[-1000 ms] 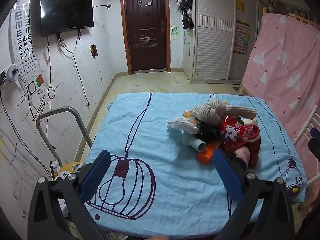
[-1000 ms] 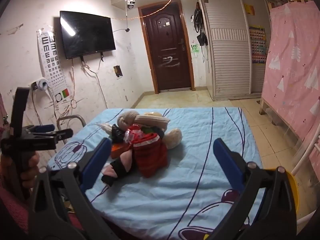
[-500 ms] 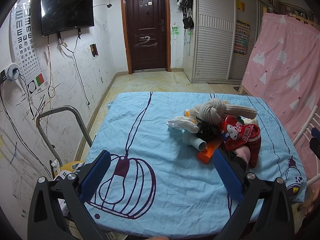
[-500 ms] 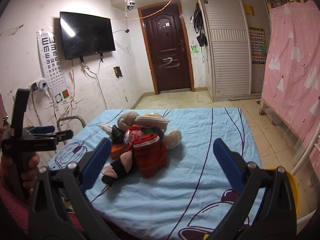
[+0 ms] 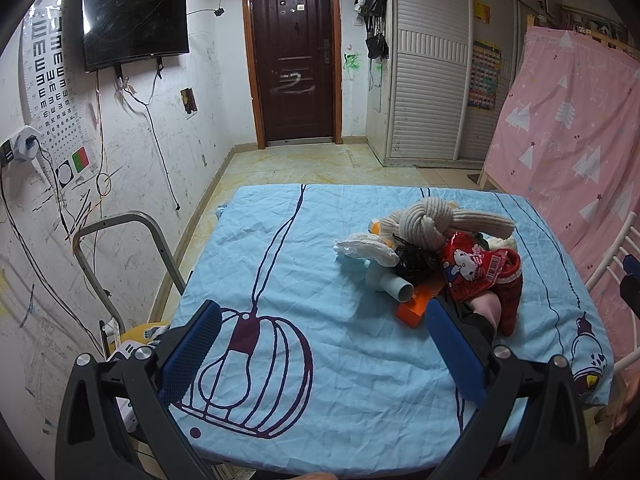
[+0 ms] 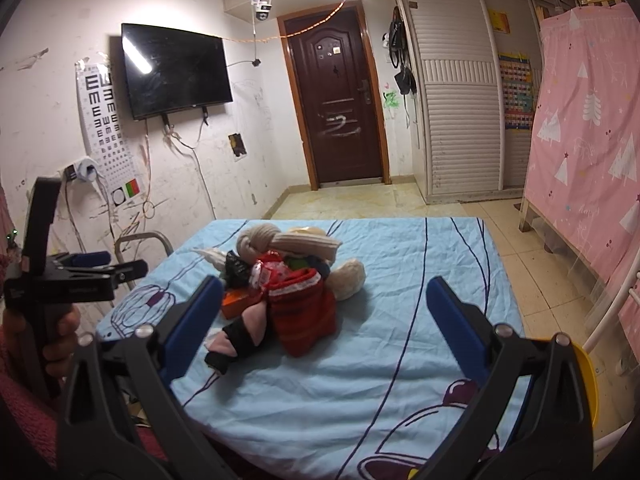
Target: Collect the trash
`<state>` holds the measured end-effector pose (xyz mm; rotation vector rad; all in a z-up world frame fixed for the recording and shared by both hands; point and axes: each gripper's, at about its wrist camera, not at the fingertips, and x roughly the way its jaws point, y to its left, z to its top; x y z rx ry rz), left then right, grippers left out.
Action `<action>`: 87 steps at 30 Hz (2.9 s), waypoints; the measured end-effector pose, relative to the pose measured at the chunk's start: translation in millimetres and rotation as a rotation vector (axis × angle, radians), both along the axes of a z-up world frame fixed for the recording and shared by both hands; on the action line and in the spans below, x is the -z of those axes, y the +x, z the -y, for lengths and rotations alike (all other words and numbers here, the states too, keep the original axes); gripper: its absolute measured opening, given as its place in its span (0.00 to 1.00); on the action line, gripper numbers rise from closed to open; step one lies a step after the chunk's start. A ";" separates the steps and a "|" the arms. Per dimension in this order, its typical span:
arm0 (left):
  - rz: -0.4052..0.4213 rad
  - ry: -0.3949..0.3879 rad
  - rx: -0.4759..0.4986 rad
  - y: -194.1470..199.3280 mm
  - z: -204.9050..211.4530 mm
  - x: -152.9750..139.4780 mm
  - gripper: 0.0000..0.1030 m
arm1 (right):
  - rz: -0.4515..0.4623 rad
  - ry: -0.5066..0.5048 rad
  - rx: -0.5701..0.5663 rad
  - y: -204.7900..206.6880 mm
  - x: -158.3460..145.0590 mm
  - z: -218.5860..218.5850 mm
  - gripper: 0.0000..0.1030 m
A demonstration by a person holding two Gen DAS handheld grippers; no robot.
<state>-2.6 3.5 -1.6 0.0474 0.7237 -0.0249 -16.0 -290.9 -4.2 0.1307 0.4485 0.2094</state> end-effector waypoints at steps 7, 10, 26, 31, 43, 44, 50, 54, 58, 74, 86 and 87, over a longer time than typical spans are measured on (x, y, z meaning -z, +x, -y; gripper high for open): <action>-0.001 -0.001 -0.001 1.1 0.1 0.5 0.91 | -0.001 0.001 -0.001 -0.6 -1.5 -1.6 0.95; 0.000 -0.001 0.000 1.3 0.5 0.8 0.91 | -0.002 0.001 0.000 -1.1 -1.7 -1.6 0.95; -0.001 0.000 0.002 1.3 1.2 0.1 0.91 | 0.000 0.001 0.000 -1.7 -1.9 -2.2 0.95; 0.000 0.000 0.002 1.3 1.4 0.2 0.91 | 0.000 0.002 -0.001 -1.8 -2.2 -2.0 0.95; -0.002 0.000 0.002 1.3 1.4 0.6 0.91 | 0.001 0.001 -0.003 -0.5 -5.1 -3.5 0.95; -0.004 0.000 0.003 1.7 1.7 0.6 0.91 | 0.001 0.001 -0.003 -0.2 -4.0 -2.8 0.95; -0.018 0.001 0.007 6.6 3.0 3.6 0.91 | -0.003 0.001 -0.005 -0.3 -4.5 -3.6 0.95; -0.059 -0.024 0.037 16.0 4.1 11.1 0.91 | -0.025 0.011 -0.025 1.6 -4.2 -8.4 0.95; -0.122 -0.049 0.081 28.8 6.7 26.6 0.91 | -0.070 0.002 -0.084 12.1 9.6 -22.0 0.95; -0.191 -0.071 0.148 77.2 11.0 43.2 0.90 | -0.274 0.040 -0.355 48.9 54.2 -77.2 0.95; -0.364 -0.391 0.141 143.2 -10.6 67.3 0.87 | -0.381 0.036 -0.365 74.7 75.1 -102.9 0.80; -0.374 -0.413 0.133 145.9 -11.4 69.7 0.80 | -0.384 0.031 -0.360 76.2 75.6 -102.8 0.75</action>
